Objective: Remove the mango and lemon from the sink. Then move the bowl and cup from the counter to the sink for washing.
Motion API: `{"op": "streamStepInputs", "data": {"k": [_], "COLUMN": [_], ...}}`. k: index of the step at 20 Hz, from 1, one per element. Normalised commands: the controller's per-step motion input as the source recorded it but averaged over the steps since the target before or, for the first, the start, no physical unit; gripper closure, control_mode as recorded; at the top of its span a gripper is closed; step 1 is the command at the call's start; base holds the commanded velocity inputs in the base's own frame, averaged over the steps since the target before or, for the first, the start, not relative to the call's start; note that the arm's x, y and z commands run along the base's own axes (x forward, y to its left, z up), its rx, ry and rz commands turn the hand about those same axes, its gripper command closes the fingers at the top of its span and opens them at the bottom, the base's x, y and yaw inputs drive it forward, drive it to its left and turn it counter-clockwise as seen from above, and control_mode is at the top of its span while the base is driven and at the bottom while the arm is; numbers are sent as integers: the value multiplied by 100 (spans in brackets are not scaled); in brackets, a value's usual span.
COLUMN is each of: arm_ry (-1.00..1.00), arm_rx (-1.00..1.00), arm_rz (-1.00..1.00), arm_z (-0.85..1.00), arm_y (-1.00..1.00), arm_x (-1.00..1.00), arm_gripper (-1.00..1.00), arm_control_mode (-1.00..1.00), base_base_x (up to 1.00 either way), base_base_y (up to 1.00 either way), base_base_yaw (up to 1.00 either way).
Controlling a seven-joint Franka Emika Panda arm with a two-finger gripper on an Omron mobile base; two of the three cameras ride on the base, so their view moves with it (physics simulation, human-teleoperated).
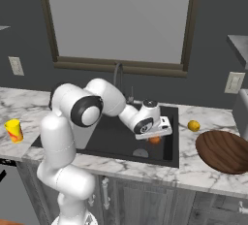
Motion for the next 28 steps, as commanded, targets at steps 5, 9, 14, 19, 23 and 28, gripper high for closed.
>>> {"op": "streamStepInputs", "data": {"k": [5,9,14,19,23,28], "arm_ry": [0,2,1,5,1,0], "arm_rx": [2,6,11,4,0,0], "arm_rz": [1,0,0,0,0,0], "arm_z": [41,28,23,17,21,22], "arm_y": [1,9,14,16,24,28], "arm_x": [-13,-17,-25,-25,-19,-15], "arm_gripper": [100,100,100,100,100,100], "arm_control_mode": [-100,-100,-100,-100,-100,-100], "base_base_x": [0,0,0,0,0,0], "base_base_y": [0,0,0,0,0,0], "base_base_yaw": [0,0,0,0,0,0]}}
